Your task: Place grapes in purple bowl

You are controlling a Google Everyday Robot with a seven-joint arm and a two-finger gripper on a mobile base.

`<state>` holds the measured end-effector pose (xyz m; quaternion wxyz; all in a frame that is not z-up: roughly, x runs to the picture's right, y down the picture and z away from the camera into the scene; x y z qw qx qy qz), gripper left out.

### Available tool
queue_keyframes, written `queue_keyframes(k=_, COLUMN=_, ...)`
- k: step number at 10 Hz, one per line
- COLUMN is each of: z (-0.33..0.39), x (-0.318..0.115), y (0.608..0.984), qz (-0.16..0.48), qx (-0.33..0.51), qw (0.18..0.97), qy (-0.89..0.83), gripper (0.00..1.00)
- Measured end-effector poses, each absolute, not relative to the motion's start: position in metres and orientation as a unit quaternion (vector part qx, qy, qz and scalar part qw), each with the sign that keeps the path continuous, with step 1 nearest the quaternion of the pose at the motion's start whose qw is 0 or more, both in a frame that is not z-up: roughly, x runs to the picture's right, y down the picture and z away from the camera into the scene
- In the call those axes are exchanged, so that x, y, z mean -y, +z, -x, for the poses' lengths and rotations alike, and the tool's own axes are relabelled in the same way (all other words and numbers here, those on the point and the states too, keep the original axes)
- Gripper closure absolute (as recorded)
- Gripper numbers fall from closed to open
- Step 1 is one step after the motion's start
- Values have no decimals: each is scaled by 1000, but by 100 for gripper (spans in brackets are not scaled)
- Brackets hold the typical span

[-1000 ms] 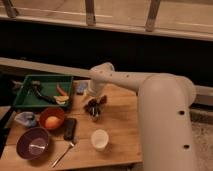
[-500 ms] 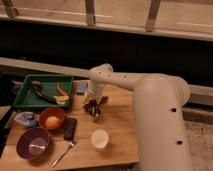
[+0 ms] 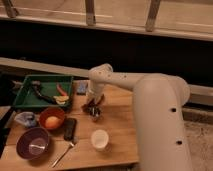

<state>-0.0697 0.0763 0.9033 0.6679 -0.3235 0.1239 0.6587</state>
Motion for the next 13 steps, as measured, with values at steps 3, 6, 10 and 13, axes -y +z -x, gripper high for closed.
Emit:
queue_keyframes(k=3, z=64, x=-80, y=895, qz=292, qx=-140, qw=694, qy=643, gripper=100)
queue_keyframes(k=6, z=78, x=-64, y=852, qz=293, qx=-107, qw=723, qy=616, gripper=100)
queue_keyframes(k=10, z=111, x=-67, y=770, qz=338, qx=-38, qw=765, qy=546, gripper=100)
queue_keyframes(k=13, z=144, x=-85, y=735, qz=382, qx=-4, qw=786, qy=485, gripper=100)
